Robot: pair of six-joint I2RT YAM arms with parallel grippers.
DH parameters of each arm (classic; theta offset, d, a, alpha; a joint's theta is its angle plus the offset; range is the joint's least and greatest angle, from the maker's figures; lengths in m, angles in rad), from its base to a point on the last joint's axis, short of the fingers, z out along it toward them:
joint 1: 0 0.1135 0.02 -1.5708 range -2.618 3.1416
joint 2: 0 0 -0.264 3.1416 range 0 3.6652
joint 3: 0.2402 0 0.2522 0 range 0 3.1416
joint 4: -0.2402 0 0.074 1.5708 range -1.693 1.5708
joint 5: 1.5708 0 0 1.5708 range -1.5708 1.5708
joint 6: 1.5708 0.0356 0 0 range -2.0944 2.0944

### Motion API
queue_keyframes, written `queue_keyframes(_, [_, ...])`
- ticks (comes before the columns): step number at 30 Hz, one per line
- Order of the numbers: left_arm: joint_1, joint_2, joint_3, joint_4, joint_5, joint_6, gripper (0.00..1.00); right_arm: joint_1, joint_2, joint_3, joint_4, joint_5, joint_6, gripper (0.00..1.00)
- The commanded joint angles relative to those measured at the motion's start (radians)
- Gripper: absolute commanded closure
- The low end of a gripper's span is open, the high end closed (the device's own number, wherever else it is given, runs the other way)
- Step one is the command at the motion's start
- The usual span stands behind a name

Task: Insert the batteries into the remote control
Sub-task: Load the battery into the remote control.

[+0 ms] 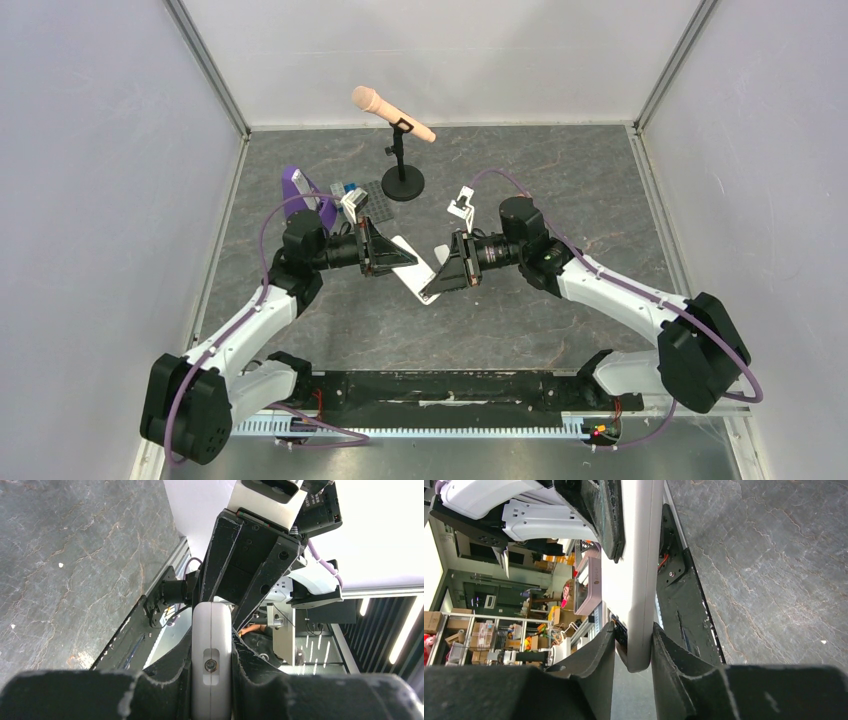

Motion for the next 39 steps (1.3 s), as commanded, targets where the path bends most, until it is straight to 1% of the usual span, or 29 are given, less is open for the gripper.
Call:
queue_keyframes(1, [0.005,-0.008,0.031,0.034,0.023,-0.008,0.98,-0.002,0.007,-0.010,0.006,0.003,-0.017,0.71])
queue_keyframes(3, [0.005,-0.011,0.030,0.034,0.025,-0.008,0.98,-0.002,0.006,-0.009,0.006,0.008,-0.017,0.71])
queue_keyframes(4, [0.006,-0.011,0.030,0.034,0.025,-0.006,0.98,-0.002,0.005,-0.007,0.006,0.010,-0.015,0.68])
queue_keyframes(6, [0.005,-0.016,0.029,0.034,0.026,-0.001,0.98,-0.002,0.001,-0.002,0.007,0.010,-0.009,0.56])
queue_keyframes(7, [0.005,-0.016,0.028,0.033,0.027,0.005,0.98,-0.002,-0.003,0.000,0.007,0.015,-0.004,0.45])
queue_keyframes(9, [0.005,-0.024,0.028,0.034,0.029,0.021,0.98,-0.002,-0.019,0.003,0.010,0.032,0.000,0.29])
queue_keyframes(12, [0.007,-0.041,0.027,0.033,0.035,0.058,0.98,-0.004,-0.045,0.012,0.018,0.041,0.000,0.15])
queue_keyframes(14, [0.006,-0.054,0.029,0.025,0.041,0.088,0.98,-0.004,-0.060,0.014,0.022,0.053,-0.004,0.11])
queue_keyframes(16, [0.008,-0.068,0.038,-0.040,0.028,0.141,0.98,-0.005,-0.073,0.013,0.022,0.071,-0.006,0.09])
queue_keyframes(19, [0.012,-0.091,0.055,-0.139,-0.007,0.216,0.98,-0.016,-0.092,0.003,0.011,0.118,-0.011,0.09])
queue_keyframes(22, [0.025,-0.120,0.066,-0.247,-0.057,0.282,0.98,-0.033,-0.113,0.003,-0.050,0.212,-0.061,0.10])
queue_keyframes(24, [0.036,-0.148,0.075,-0.317,-0.114,0.333,0.98,-0.040,-0.117,0.026,-0.148,0.312,-0.141,0.11])
queue_keyframes(26, [0.044,-0.180,0.082,-0.438,-0.196,0.384,0.98,-0.042,-0.106,0.064,-0.273,0.428,-0.238,0.12])
queue_keyframes(28, [0.045,-0.212,0.081,-0.514,-0.289,0.426,0.98,-0.043,-0.076,0.108,-0.383,0.580,-0.309,0.13])
queue_keyframes(29, [0.044,-0.230,0.069,-0.524,-0.322,0.426,0.98,-0.041,-0.053,0.127,-0.428,0.662,-0.328,0.14])
queue_keyframes(31, [0.044,-0.265,0.016,-0.462,-0.339,0.391,0.98,-0.038,-0.010,0.148,-0.473,0.781,-0.329,0.19])
queue_keyframes(33, [0.044,-0.305,-0.037,-0.400,-0.357,0.353,0.98,-0.022,0.030,0.149,-0.478,0.878,-0.304,0.21])
queue_keyframes(35, [0.045,-0.350,-0.069,-0.383,-0.401,0.337,0.98,0.008,0.070,0.150,-0.482,0.997,-0.226,0.20])
queue_keyframes(37, [0.045,-0.390,-0.076,-0.418,-0.471,0.351,0.98,0.047,0.105,0.154,-0.486,1.115,-0.083,0.17])
queue_keyframes(39, [0.045,-0.427,-0.072,-0.467,-0.548,0.370,0.98,0.091,0.144,0.175,-0.480,1.198,0.066,0.15])
